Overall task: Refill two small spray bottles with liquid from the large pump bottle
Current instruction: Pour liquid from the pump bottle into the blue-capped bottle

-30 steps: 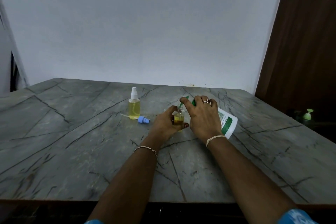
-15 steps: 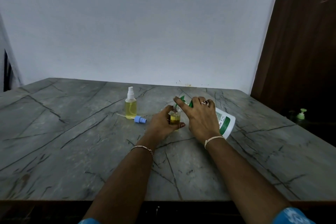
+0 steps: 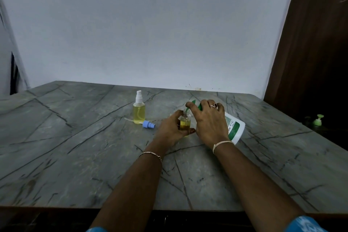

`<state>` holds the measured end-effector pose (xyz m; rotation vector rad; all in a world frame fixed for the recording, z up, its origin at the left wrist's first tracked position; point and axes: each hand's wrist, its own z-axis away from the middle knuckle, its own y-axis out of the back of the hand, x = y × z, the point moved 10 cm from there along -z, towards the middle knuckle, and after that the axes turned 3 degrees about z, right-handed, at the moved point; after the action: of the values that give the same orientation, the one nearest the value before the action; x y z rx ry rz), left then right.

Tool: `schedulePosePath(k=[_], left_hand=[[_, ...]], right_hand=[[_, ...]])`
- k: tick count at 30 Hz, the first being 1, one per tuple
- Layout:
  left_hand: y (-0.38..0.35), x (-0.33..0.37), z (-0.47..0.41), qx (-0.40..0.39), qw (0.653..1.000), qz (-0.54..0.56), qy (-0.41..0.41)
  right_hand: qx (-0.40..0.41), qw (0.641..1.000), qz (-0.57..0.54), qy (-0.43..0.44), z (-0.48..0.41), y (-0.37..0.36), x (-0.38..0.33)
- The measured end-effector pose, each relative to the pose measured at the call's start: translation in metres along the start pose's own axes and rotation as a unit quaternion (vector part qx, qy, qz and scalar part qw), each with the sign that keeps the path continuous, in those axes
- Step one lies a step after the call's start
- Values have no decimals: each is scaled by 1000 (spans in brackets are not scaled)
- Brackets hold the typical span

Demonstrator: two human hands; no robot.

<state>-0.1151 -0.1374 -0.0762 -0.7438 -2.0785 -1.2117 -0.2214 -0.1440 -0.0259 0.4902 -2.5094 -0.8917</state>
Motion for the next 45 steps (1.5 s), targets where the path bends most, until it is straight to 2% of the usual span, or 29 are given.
schedulePosePath(k=[21,45], left_hand=[[1,0,-2,4,1000,-13,-10],[-2,-9,-5,-11,1000,-2,26]], right_hand=[[-4,1000,-11,6,-1,0,0],[3,1000,4,5,1,-2,0]])
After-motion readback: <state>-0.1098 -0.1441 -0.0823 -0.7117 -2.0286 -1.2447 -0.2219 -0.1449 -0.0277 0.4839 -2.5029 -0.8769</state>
